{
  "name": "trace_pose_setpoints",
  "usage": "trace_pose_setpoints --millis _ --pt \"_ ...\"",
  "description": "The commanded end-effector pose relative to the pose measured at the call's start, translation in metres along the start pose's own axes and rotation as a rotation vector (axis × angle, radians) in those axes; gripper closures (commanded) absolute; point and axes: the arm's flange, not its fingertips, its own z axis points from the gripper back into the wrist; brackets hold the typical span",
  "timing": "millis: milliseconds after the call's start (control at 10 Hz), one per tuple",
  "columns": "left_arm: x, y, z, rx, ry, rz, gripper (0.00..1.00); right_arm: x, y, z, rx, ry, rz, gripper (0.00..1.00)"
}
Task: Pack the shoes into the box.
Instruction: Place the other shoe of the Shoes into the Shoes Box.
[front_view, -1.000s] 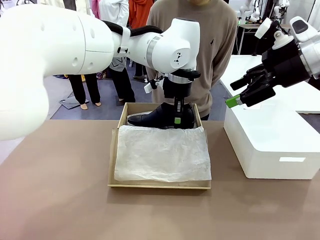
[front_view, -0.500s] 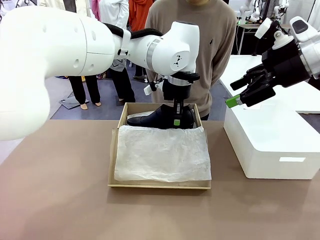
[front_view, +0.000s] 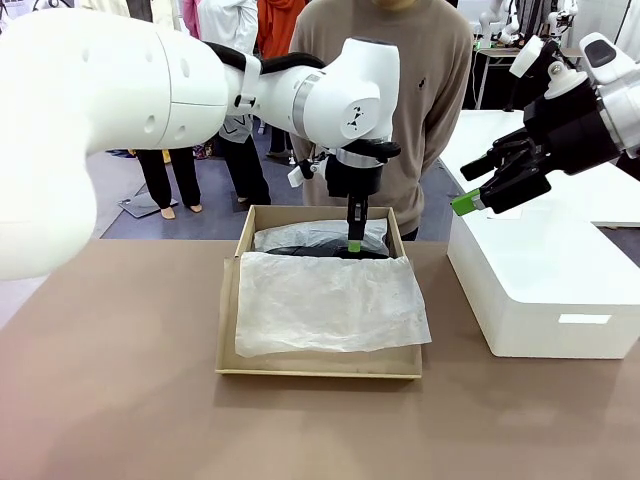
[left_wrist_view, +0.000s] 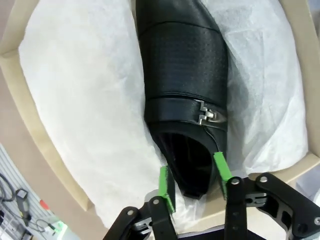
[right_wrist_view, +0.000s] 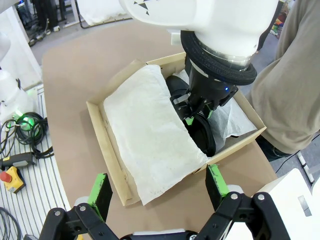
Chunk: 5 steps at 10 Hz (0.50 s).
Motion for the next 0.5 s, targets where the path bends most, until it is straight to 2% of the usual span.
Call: trace_pose_setpoints --millis 0,300,400 --pt "0.002 0.004 0.020 -0.041 -0.054 0.059 0.00 0.000 -0.003 -0.002 0.014 -0.023 0.019 0.00" --pt "0.014 0.004 0.038 -0.075 -0.039 0.075 0.00 0.000 -0.003 -0.002 0.014 -0.023 0.019 0.00" --pt "0.028 -0.002 0.031 -0.020 0.040 0.013 0.00 0.000 -0.003 -0.002 0.014 -0.023 0.019 0.00"
